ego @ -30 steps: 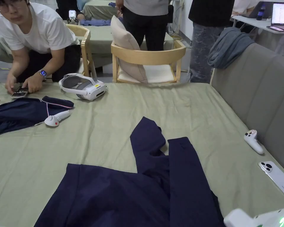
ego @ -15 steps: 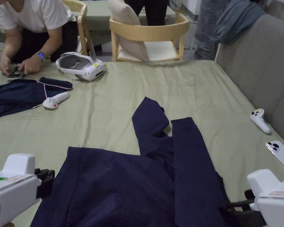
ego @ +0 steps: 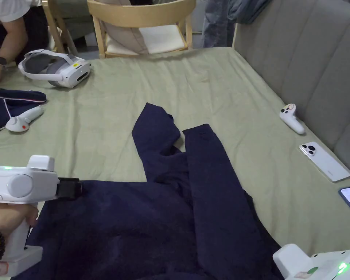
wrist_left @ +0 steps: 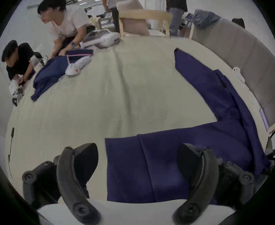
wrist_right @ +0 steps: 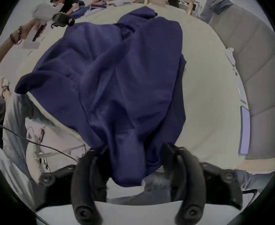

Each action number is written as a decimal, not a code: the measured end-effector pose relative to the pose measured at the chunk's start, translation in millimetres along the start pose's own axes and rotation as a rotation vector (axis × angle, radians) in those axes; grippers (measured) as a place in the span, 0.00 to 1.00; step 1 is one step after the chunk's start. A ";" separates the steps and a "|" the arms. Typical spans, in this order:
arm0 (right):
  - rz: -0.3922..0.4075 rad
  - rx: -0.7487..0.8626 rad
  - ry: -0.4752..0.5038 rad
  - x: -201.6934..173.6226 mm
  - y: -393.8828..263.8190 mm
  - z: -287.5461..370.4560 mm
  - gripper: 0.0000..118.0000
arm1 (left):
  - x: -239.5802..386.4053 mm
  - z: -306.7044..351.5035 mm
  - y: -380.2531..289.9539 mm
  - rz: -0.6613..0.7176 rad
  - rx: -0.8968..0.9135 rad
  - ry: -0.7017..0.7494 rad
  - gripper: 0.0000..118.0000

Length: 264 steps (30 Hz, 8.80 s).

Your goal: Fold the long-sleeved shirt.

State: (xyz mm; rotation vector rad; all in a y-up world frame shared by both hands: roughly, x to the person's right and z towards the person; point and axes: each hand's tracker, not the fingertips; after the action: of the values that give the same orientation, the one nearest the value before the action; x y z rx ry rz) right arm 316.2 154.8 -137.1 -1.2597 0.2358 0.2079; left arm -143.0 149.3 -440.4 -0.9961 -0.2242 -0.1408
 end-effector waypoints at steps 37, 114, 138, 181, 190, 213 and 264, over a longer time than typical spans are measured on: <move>-0.119 1.036 -0.354 157.2 393.0 426.8 0.06 | -66.5 424.5 277.4 0.107 0.902 0.080 0.08; -0.107 0.329 -0.066 52.4 86.9 51.2 0.00 | -9.6 148.6 -176.6 0.260 0.122 0.038 0.76; -0.034 0.311 -0.073 47.3 150.7 32.9 0.00 | 51.1 86.5 -185.5 0.001 0.092 0.068 0.06; 0.138 0.519 0.018 89.0 412.9 125.0 0.02 | -35.2 175.7 -51.6 0.212 0.499 0.028 0.06; 0.050 0.849 -0.270 116.6 413.5 345.9 0.02 | -51.3 290.6 164.8 0.096 0.791 0.067 0.06; -0.139 1.251 -0.500 113.9 535.2 523.2 0.02 | -20.2 472.2 398.8 0.115 1.106 0.233 0.06; 0.090 0.229 0.084 12.3 54.9 32.8 0.87 | 3.0 213.7 -229.9 0.104 0.217 0.055 0.77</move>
State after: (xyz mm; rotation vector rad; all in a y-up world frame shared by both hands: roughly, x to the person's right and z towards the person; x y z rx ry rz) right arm 314.5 202.5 -181.4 -1.0321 0.3788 0.1989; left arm -216.7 206.0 -140.6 -0.7854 -0.1340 -0.0472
